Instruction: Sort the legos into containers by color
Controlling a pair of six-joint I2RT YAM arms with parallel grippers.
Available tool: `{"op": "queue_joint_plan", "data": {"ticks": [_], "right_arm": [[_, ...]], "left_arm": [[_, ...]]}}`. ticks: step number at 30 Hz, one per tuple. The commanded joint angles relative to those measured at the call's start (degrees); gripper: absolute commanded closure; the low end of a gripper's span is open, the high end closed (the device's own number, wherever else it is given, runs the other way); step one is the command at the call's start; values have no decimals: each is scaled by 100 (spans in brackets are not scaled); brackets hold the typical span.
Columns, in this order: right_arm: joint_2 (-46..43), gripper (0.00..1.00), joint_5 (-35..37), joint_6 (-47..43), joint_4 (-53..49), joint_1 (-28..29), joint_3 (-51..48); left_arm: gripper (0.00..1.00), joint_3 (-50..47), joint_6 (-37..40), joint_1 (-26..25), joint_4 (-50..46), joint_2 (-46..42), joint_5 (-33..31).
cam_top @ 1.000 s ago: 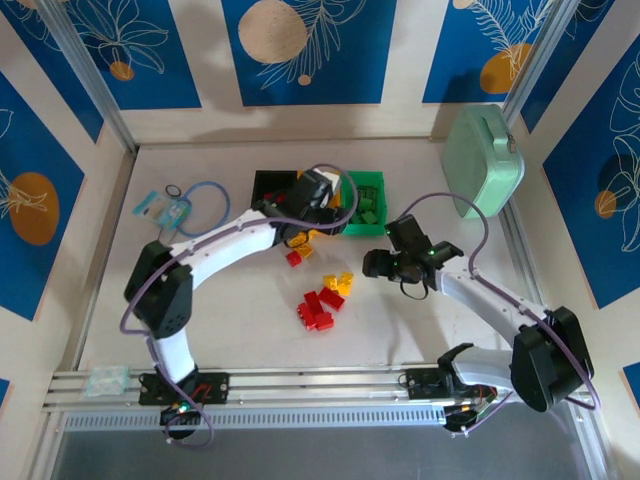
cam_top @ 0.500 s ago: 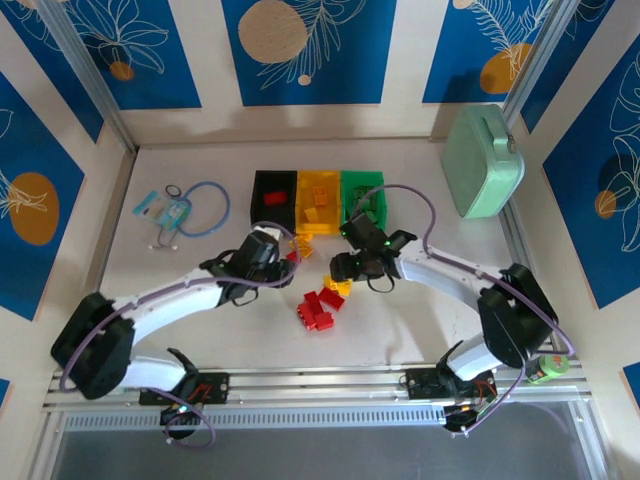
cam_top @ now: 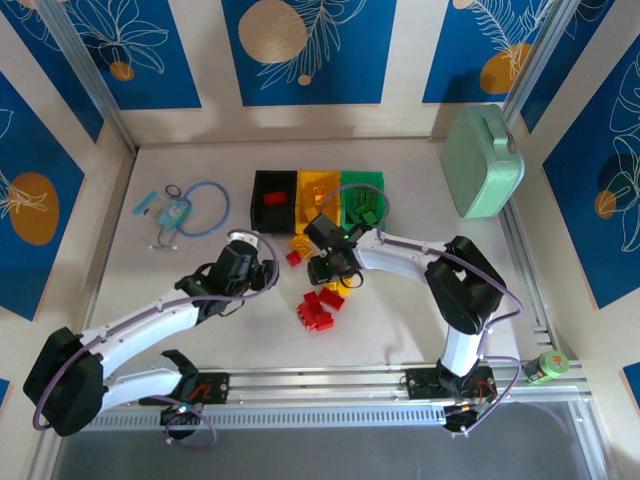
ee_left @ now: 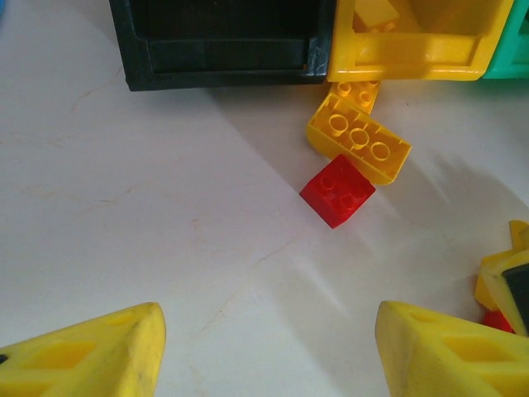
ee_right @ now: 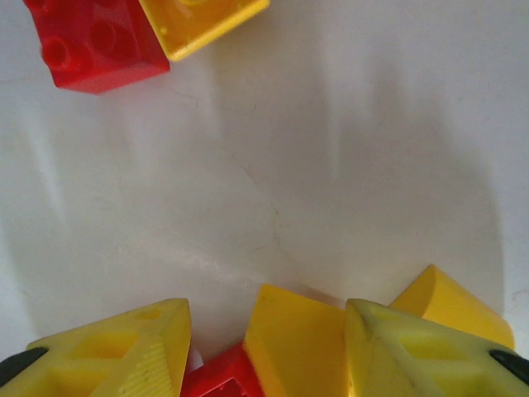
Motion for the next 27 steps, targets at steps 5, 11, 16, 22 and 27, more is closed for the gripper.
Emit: {"op": "queue_joint_plan", "data": {"ticks": [5, 11, 16, 22, 27], "right_arm": [[242, 48, 559, 146, -646, 138, 213], [365, 49, 602, 236, -784, 170, 258], [495, 49, 548, 297, -875, 249, 359], [614, 47, 518, 551, -1066, 357, 404], [609, 44, 483, 853, -1137, 375, 329]], "left_arm": [[33, -155, -93, 81, 151, -7, -12], [33, -178, -95, 96, 170, -34, -11], [33, -192, -95, 102, 172, -59, -11], [33, -270, -122, 104, 178, -145, -37], [33, -341, -146, 108, 209, -209, -39]]}}
